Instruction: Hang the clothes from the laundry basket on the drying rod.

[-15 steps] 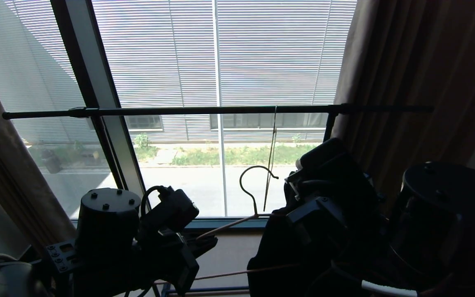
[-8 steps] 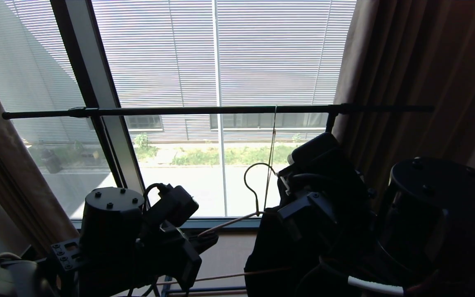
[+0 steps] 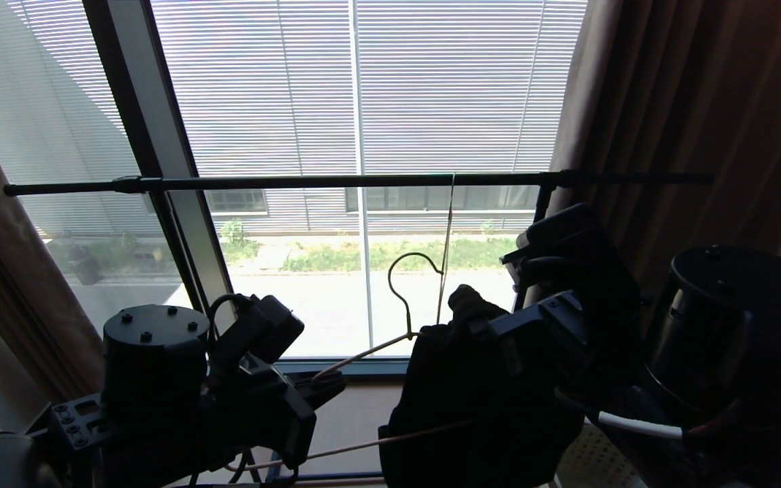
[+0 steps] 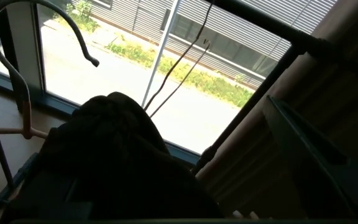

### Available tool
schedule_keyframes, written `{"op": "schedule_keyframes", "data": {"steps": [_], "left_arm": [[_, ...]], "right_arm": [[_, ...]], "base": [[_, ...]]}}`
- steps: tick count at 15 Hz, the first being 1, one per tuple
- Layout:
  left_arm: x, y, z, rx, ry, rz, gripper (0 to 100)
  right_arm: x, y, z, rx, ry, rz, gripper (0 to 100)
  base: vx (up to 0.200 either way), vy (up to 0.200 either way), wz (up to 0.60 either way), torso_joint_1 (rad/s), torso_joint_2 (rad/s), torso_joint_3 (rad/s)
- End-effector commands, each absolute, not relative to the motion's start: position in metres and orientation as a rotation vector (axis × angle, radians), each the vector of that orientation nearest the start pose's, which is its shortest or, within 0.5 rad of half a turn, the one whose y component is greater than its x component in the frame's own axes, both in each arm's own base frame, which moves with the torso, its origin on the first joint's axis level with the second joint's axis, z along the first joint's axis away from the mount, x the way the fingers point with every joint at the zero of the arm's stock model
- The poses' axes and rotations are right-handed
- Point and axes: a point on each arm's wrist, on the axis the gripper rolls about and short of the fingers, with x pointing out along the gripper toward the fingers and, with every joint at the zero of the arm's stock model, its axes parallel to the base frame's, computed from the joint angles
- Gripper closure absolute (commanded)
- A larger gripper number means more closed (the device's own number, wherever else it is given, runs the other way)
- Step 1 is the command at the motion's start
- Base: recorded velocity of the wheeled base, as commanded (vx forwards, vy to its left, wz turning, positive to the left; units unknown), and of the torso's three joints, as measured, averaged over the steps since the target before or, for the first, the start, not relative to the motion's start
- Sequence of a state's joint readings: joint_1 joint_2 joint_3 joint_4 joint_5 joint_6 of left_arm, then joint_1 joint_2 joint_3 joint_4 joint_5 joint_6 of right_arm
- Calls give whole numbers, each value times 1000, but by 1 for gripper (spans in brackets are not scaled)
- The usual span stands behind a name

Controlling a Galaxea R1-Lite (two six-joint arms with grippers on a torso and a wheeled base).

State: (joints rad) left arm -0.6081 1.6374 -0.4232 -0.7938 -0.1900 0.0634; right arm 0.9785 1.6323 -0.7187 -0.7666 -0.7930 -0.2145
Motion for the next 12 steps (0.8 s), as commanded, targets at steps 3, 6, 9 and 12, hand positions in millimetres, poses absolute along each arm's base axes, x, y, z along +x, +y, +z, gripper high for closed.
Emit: {"op": "schedule_keyframes", "data": {"steps": [3, 6, 9, 12], "left_arm": [[194, -144, 127, 146, 360, -813, 100], [184, -144, 126, 160, 361, -840, 100], [180, -143, 127, 160, 355, -848, 100], [176, -143, 130, 160, 343, -861, 100]], "right_arm": [[178, 223, 195, -297, 74, 169, 0], [186, 226, 198, -279, 66, 142, 0], [190, 229, 200, -273, 62, 122, 0], [198, 230, 200, -273, 66, 94, 0]], "base": [[0, 0, 0, 0, 0, 0], [0, 0, 0, 0, 0, 0], [0, 0, 0, 0, 0, 0], [0, 0, 0, 0, 0, 0]]}}
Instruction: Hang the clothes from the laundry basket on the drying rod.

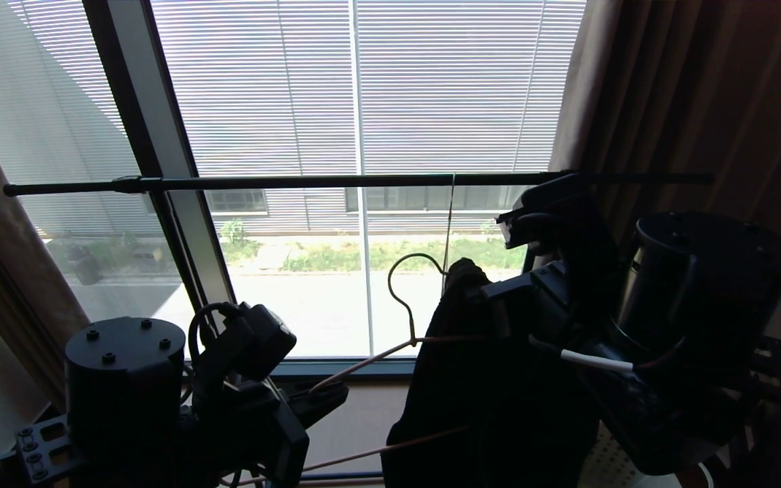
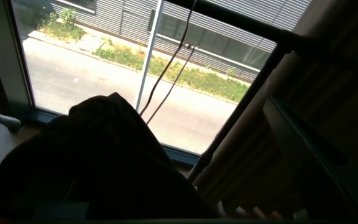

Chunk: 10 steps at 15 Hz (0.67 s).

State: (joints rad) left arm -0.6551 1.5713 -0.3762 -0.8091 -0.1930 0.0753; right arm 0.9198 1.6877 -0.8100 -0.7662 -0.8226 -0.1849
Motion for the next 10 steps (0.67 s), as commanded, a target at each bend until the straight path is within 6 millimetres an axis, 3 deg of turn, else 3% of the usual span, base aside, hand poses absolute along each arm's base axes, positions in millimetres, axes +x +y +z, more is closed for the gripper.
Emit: {"op": "schedule_keyframes", "data": {"steps": [1, 10], "left_arm": [[174, -144, 129, 162, 346, -869, 100], [174, -146, 132, 153, 333, -872, 100]], "right_arm": [[203, 230, 199, -273, 68, 77, 0], [208, 242, 190, -298, 85, 84, 0]], "base": [[0, 0, 0, 0, 0, 0], [0, 0, 0, 0, 0, 0]]}}
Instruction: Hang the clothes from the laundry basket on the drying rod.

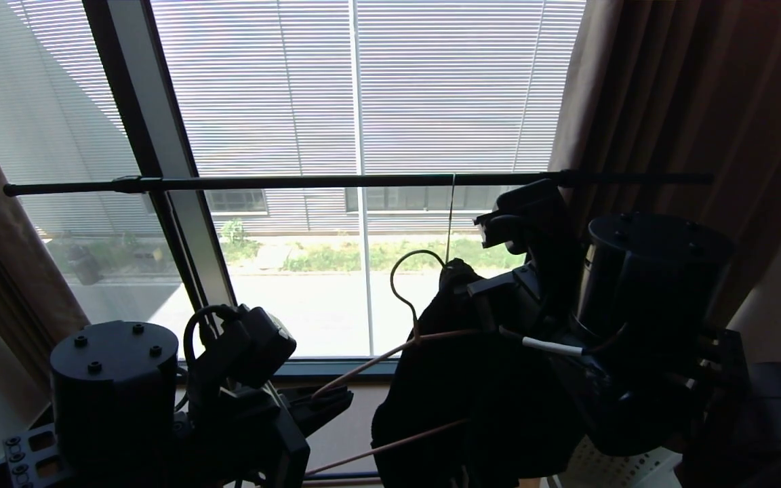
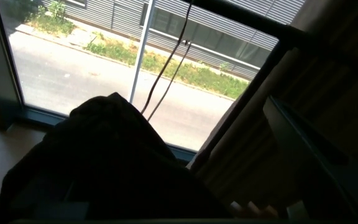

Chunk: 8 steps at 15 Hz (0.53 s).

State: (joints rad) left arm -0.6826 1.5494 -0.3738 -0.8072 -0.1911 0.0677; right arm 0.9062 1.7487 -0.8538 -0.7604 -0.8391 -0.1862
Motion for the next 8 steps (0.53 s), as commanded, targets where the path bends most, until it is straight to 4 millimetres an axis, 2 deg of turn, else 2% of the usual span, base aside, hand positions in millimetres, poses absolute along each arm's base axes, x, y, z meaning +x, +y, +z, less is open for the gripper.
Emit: {"op": "schedule_keyframes", "data": {"steps": [1, 8], "left_arm": [[176, -147, 134, 151, 326, -863, 100], [198, -150, 128, 154, 351, -777, 100]], "right_arm": [[203, 245, 190, -299, 82, 102, 0], [191, 248, 198, -288, 64, 106, 0]], "base": [[0, 0, 0, 0, 0, 0], [0, 0, 0, 0, 0, 0]]}}
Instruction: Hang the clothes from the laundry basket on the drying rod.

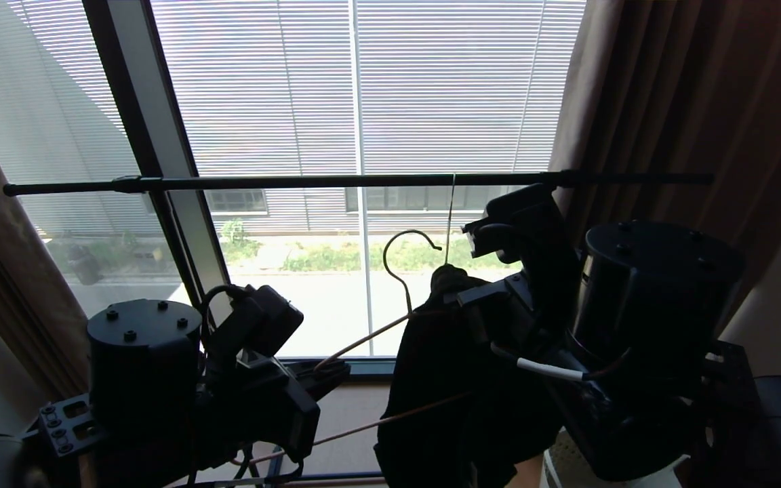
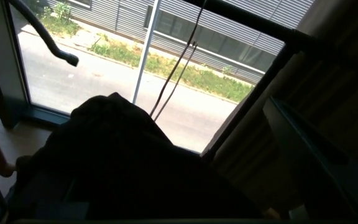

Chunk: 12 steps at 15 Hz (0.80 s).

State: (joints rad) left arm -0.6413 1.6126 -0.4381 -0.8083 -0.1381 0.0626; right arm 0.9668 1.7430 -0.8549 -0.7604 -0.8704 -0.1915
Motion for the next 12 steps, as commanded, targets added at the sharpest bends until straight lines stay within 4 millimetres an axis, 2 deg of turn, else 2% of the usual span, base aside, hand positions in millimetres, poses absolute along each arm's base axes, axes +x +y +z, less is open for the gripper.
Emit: {"op": "schedule_keyframes", "data": {"steps": [1, 5, 12], "left_arm": [[199, -150, 129, 154, 348, -774, 100], [205, -155, 137, 121, 323, -755, 100], [211, -155, 136, 102, 332, -700, 100]], "right_arm": [[190, 248, 197, -289, 64, 110, 0], [178, 249, 194, -310, 69, 144, 0], [170, 236, 203, -293, 56, 140, 0]], "base": [[0, 0, 0, 0, 0, 0], [0, 0, 0, 0, 0, 0], [0, 0, 0, 0, 0, 0]]}}
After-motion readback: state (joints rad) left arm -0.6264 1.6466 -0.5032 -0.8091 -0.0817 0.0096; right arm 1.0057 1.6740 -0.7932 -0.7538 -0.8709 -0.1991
